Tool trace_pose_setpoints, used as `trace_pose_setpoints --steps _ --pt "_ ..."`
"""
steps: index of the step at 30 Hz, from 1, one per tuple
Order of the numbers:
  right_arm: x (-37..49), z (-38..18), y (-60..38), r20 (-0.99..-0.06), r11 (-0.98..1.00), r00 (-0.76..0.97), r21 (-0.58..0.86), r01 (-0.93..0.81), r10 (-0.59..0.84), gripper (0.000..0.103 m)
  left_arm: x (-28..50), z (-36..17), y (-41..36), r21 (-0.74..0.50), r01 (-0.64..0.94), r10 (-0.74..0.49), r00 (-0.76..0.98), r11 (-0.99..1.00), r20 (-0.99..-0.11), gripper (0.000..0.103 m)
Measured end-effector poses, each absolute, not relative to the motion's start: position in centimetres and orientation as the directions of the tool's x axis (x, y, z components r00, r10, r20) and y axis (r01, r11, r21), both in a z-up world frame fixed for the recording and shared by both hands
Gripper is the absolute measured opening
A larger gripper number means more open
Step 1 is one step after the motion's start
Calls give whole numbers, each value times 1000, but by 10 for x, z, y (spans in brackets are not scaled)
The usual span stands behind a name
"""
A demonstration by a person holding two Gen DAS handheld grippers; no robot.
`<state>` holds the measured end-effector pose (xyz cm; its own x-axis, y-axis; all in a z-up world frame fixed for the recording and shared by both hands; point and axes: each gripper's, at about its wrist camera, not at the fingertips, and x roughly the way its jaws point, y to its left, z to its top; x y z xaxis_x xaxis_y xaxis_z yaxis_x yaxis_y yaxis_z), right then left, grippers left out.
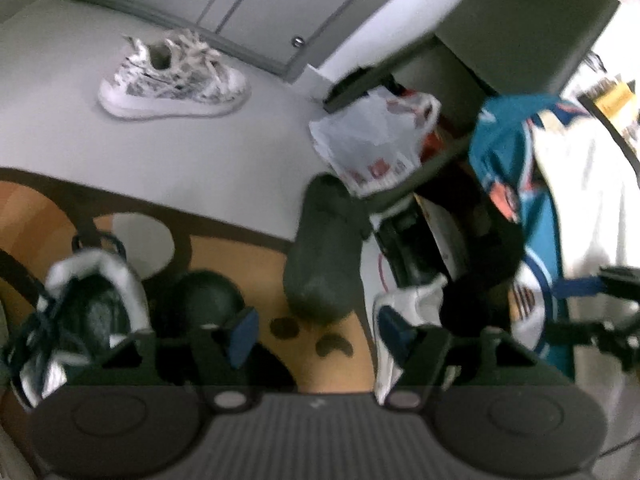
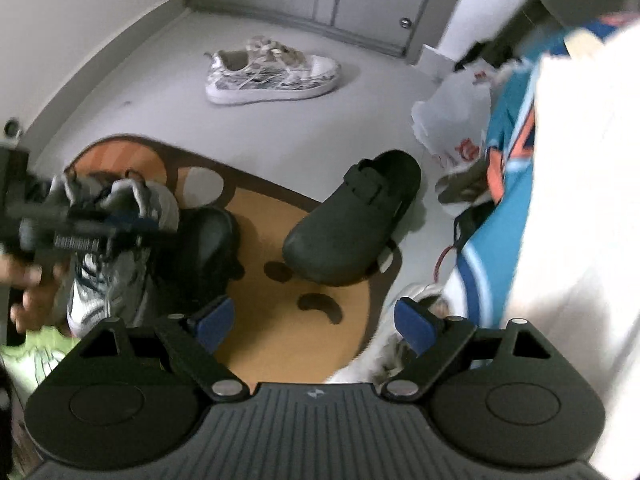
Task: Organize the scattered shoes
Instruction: 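Move the left tool to the black clog on the floor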
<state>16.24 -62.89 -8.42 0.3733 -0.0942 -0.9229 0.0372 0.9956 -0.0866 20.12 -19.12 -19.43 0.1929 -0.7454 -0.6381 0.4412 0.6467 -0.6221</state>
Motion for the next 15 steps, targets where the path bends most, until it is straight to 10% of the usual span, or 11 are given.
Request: trace_pose_setpoints --steps 15 --pt "166 -83 -642 -909 999 416 -1 33 -14 92 249 -172 -273 -494 514 -612 76 701 -787 74"
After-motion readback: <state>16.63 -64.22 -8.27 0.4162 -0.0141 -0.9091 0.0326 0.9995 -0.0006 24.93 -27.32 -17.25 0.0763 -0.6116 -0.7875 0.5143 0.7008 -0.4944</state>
